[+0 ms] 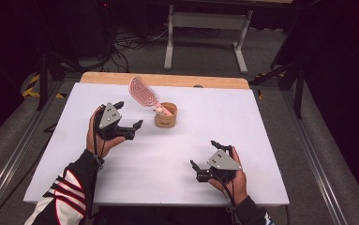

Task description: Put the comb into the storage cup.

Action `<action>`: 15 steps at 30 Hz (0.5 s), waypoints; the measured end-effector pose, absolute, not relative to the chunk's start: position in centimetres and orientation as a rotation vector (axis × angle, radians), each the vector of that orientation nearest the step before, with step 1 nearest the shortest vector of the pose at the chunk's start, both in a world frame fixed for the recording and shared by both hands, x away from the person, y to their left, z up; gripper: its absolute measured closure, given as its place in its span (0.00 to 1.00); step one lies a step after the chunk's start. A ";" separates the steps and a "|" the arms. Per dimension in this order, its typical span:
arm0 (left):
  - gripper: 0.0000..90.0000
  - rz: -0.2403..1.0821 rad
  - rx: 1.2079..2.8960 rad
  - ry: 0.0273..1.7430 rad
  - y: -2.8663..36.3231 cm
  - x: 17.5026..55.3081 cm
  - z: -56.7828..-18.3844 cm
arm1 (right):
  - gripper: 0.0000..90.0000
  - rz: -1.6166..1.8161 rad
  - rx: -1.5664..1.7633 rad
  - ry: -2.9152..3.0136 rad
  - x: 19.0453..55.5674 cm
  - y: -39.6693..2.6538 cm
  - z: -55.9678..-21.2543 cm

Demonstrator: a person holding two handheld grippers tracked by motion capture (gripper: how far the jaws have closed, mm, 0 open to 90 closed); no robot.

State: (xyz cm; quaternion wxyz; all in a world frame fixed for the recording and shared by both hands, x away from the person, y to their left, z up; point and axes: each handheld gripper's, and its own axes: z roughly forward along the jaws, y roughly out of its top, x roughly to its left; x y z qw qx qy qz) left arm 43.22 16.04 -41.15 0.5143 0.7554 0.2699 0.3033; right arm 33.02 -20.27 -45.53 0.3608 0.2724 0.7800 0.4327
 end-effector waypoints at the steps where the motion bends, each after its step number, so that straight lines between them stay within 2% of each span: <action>1: 0.08 0.726 1.815 0.648 16.0 43.2 -41.2 | 0.06 1.114 0.703 2.007 33.0 -20.4 -45.5; 15: 0.08 0.707 1.817 0.594 15.3 41.8 -41.4 | 0.06 1.133 0.698 1.978 32.9 -20.5 -45.2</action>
